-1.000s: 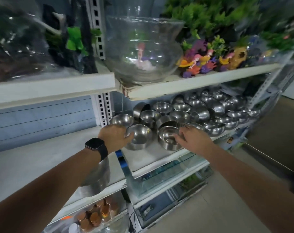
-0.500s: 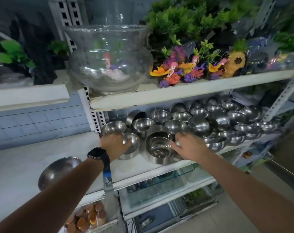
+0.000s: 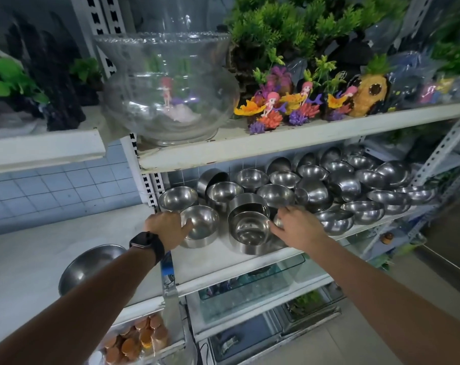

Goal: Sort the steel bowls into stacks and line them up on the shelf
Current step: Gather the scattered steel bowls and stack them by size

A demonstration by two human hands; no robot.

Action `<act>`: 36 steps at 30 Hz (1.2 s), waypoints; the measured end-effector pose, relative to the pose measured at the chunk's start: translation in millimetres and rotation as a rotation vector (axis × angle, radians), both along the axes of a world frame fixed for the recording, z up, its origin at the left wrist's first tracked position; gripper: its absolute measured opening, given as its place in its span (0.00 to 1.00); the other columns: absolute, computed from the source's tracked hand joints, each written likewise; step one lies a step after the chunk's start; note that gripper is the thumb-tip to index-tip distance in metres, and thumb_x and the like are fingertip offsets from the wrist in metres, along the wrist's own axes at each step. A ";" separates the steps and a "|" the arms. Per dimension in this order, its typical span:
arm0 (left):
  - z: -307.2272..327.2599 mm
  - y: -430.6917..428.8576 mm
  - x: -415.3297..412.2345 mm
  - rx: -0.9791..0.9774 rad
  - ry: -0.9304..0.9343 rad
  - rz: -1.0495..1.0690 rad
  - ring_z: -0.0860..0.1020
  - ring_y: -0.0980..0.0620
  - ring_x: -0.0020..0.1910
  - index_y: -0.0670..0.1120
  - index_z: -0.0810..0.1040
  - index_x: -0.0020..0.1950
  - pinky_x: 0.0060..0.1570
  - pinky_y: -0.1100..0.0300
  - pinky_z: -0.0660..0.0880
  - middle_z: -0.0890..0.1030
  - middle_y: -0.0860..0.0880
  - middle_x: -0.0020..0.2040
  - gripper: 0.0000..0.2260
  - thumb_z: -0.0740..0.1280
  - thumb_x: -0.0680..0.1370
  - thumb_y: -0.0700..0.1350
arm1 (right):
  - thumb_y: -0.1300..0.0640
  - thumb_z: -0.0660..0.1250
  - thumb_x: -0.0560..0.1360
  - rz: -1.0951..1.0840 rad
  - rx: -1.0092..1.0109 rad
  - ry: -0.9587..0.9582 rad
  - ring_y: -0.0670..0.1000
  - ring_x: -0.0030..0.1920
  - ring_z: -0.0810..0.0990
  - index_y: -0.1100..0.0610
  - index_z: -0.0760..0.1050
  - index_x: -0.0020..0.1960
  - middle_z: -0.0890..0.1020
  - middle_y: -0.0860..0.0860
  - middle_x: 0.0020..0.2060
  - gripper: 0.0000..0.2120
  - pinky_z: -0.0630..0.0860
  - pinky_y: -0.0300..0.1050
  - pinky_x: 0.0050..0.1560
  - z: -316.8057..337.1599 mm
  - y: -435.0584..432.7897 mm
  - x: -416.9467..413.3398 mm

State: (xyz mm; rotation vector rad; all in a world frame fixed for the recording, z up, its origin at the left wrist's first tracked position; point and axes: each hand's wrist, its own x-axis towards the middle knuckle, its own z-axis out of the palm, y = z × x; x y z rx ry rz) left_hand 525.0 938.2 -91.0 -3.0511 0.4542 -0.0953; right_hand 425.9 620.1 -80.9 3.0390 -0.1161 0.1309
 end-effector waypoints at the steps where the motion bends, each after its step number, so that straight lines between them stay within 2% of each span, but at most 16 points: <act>1: -1.6 -0.4 0.8 -0.001 0.005 0.005 0.77 0.50 0.39 0.47 0.78 0.46 0.41 0.59 0.73 0.79 0.50 0.40 0.24 0.51 0.82 0.63 | 0.34 0.52 0.80 -0.003 0.000 -0.007 0.53 0.56 0.79 0.56 0.76 0.60 0.81 0.52 0.54 0.29 0.79 0.50 0.51 -1.9 -1.6 -0.3; 5: -4.1 -4.3 3.4 0.008 0.044 0.028 0.77 0.50 0.41 0.47 0.76 0.45 0.43 0.58 0.73 0.79 0.49 0.41 0.23 0.50 0.83 0.61 | 0.33 0.51 0.79 -0.011 -0.026 -0.007 0.52 0.55 0.79 0.56 0.76 0.58 0.81 0.52 0.53 0.30 0.79 0.51 0.52 -4.5 -5.0 -0.3; 9: -3.5 -6.8 8.9 0.012 0.077 0.052 0.79 0.50 0.43 0.47 0.75 0.42 0.46 0.57 0.75 0.80 0.50 0.42 0.22 0.51 0.83 0.60 | 0.35 0.53 0.80 0.003 -0.035 -0.028 0.52 0.59 0.77 0.57 0.77 0.60 0.80 0.53 0.56 0.28 0.77 0.49 0.56 -3.9 -3.5 2.3; 13: -7.7 -7.3 13.0 -0.001 0.096 0.060 0.79 0.51 0.42 0.48 0.75 0.43 0.46 0.57 0.76 0.79 0.50 0.41 0.22 0.51 0.83 0.60 | 0.36 0.55 0.80 0.007 -0.061 -0.003 0.53 0.61 0.76 0.56 0.78 0.60 0.79 0.54 0.58 0.27 0.76 0.51 0.59 -7.2 0.6 9.0; 18: -16.1 -6.2 21.0 0.007 0.126 0.067 0.79 0.51 0.44 0.48 0.79 0.52 0.48 0.57 0.77 0.78 0.52 0.42 0.20 0.54 0.83 0.59 | 0.36 0.56 0.80 0.020 -0.094 0.027 0.54 0.64 0.74 0.54 0.79 0.62 0.77 0.53 0.61 0.26 0.71 0.51 0.63 -12.7 5.0 20.2; 22: -23.2 -4.8 26.8 0.007 0.139 0.102 0.80 0.49 0.48 0.49 0.79 0.57 0.46 0.57 0.72 0.81 0.50 0.47 0.18 0.56 0.82 0.59 | 0.37 0.58 0.80 0.020 -0.125 0.055 0.54 0.65 0.73 0.53 0.80 0.63 0.76 0.53 0.63 0.24 0.67 0.50 0.66 -16.4 6.3 29.3; 26: -27.5 -4.3 26.3 -0.053 0.174 0.128 0.81 0.46 0.54 0.49 0.77 0.60 0.55 0.54 0.75 0.82 0.48 0.52 0.18 0.57 0.82 0.60 | 0.37 0.62 0.78 -0.017 -0.121 0.041 0.53 0.63 0.74 0.51 0.82 0.58 0.79 0.51 0.59 0.22 0.66 0.51 0.67 -22.6 6.1 39.5; 28: -28.9 -4.7 26.4 -0.116 0.209 0.164 0.81 0.46 0.54 0.49 0.77 0.60 0.57 0.53 0.76 0.81 0.48 0.49 0.16 0.59 0.82 0.58 | 0.37 0.64 0.77 -0.042 -0.133 0.041 0.53 0.62 0.74 0.51 0.83 0.56 0.79 0.51 0.58 0.20 0.65 0.51 0.66 -24.7 5.5 42.6; 30: -31.4 -3.8 29.0 -0.179 0.255 0.198 0.81 0.45 0.53 0.49 0.79 0.59 0.57 0.52 0.77 0.79 0.49 0.46 0.14 0.60 0.82 0.55 | 0.37 0.65 0.76 -0.057 -0.149 0.040 0.53 0.61 0.75 0.51 0.83 0.55 0.80 0.51 0.58 0.20 0.65 0.51 0.65 -26.7 4.7 44.4; 34: -31.5 0.9 31.1 -0.222 0.340 0.222 0.81 0.45 0.51 0.46 0.78 0.59 0.52 0.52 0.80 0.80 0.45 0.53 0.12 0.61 0.80 0.48 | 0.39 0.68 0.75 -0.085 -0.115 0.045 0.53 0.62 0.74 0.50 0.82 0.56 0.79 0.50 0.58 0.18 0.65 0.51 0.65 -31.4 4.9 47.8; 36: -31.3 3.5 32.6 -0.235 0.361 0.232 0.80 0.45 0.50 0.45 0.77 0.58 0.50 0.52 0.80 0.79 0.46 0.51 0.10 0.61 0.80 0.46 | 0.41 0.68 0.75 -0.096 -0.083 0.043 0.53 0.62 0.75 0.50 0.82 0.54 0.80 0.50 0.56 0.16 0.66 0.51 0.65 -32.7 7.2 48.9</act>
